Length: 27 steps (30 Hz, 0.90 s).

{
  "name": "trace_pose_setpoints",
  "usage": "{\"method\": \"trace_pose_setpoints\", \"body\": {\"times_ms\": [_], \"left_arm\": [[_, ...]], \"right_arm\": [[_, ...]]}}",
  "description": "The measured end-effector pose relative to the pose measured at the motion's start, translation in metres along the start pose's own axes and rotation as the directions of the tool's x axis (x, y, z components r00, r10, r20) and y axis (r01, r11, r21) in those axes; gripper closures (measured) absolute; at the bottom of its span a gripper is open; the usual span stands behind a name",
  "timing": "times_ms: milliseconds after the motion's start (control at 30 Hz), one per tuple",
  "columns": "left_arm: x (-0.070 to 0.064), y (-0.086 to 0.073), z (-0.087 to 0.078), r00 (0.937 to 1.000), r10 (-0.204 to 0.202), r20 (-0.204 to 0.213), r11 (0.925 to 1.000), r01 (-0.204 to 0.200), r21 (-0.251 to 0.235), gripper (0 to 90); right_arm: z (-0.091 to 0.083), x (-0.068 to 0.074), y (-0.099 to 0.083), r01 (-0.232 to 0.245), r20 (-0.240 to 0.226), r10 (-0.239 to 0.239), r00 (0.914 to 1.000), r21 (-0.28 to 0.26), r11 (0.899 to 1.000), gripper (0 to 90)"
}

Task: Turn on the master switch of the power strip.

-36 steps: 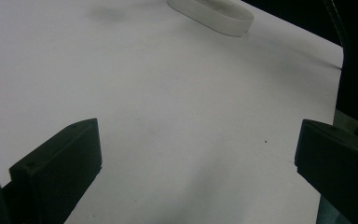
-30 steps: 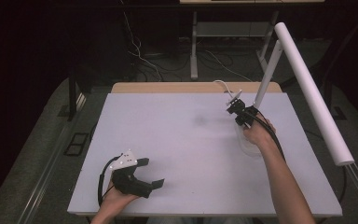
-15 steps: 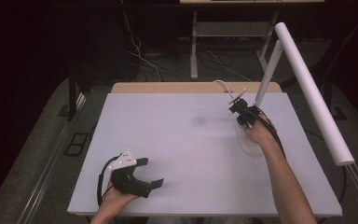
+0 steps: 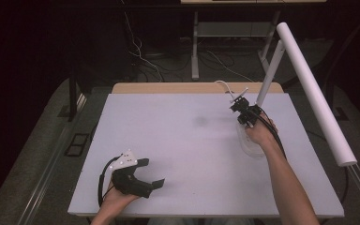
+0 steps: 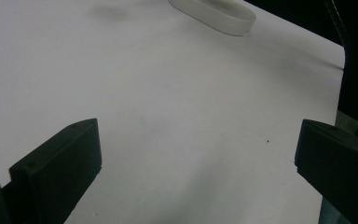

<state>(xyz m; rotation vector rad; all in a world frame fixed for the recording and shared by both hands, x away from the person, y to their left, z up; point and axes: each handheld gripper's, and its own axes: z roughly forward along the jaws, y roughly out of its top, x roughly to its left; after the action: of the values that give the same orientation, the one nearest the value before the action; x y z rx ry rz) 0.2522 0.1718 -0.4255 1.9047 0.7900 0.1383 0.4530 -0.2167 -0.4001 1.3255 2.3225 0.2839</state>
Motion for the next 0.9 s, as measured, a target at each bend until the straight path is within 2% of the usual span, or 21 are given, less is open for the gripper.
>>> {"method": "trace_pose_setpoints", "body": {"times_ms": [233,400,433,567,600,733,767,867,900], "left_arm": [[0.000,0.000,0.000,1.0000,0.000,0.001,1.0000,0.000,-0.003,0.0],[-0.001,0.000,0.001,1.0000,-0.003,0.003,1.0000,0.003,-0.004,0.0],[-0.001,0.000,0.001,1.0000,-0.003,0.004,1.0000,0.003,-0.003,0.0],[-0.002,0.000,0.001,1.0000,-0.001,0.005,1.0000,0.001,-0.002,0.0],[-0.002,0.000,0.001,1.0000,-0.001,0.004,1.0000,0.001,-0.002,0.0],[-0.002,0.000,0.001,1.0000,-0.001,0.004,1.0000,0.001,-0.003,0.0],[-0.002,0.000,0.001,1.0000,-0.001,0.005,1.0000,0.001,-0.003,0.0],[-0.002,0.000,0.002,1.0000,-0.002,0.005,1.0000,0.002,-0.004,0.0],[-0.002,0.000,0.002,1.0000,0.001,0.005,1.0000,-0.001,-0.003,0.0]], "right_arm": [[-0.008,0.000,0.002,-0.012,-0.019,0.011,0.9998,-0.048,0.999,89.7],[-0.021,0.000,0.001,-0.020,-0.047,0.015,0.9988,-0.101,0.995,89.7],[-0.026,0.002,0.001,-0.023,-0.064,0.015,0.9979,-0.116,0.993,89.6],[-0.033,0.004,0.000,-0.015,-0.080,0.005,0.9968,-0.130,0.991,89.6],[-0.036,0.005,0.000,-0.016,-0.090,0.001,0.9959,-0.163,0.987,89.5],[-0.043,0.007,-0.002,-0.027,-0.109,0.008,0.9941,-0.173,0.985,89.5],[-0.047,0.008,-0.003,-0.040,-0.129,0.016,0.9915,-0.188,0.981,89.4],[-0.052,0.009,-0.005,-0.039,-0.146,0.008,0.9893,-0.209,0.977,88.9],[-0.054,0.010,-0.006,-0.044,-0.157,0.009,0.9875,-0.218,0.975,86.3]]}}
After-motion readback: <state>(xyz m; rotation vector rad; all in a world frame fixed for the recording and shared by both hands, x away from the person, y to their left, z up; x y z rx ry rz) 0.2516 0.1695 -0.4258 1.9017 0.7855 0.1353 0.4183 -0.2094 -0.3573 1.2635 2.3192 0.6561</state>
